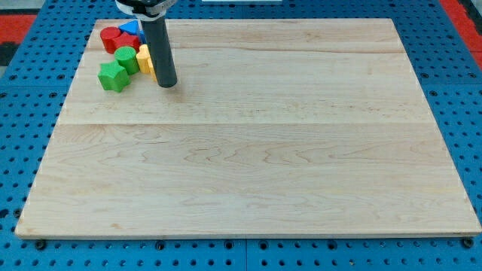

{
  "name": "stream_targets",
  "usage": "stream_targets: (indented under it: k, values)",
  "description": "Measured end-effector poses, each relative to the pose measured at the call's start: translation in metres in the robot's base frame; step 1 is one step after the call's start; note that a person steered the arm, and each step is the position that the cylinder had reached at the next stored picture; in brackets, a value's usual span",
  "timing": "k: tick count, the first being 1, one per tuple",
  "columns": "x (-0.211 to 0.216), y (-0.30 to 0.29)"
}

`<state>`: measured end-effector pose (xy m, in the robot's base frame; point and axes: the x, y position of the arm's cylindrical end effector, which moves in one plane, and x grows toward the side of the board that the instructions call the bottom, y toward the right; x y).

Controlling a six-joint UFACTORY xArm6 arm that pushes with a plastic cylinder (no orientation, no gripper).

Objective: Move green star towards center

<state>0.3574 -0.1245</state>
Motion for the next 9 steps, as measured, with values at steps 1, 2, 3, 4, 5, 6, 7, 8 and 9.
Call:
stream_targets:
  k: [1,2,3,4,5,6,7,8,9]
  values:
    - [0.000,0.000]
    - [0.000,0.000]
    - [0.031,0.003]
    - [0.032,-0.056]
    - [0.046,-0.125]
    - [0.042,-0.132]
    - [0.002,-0.156]
    - [-0.001,-0.085]
    - [0.019,0.037]
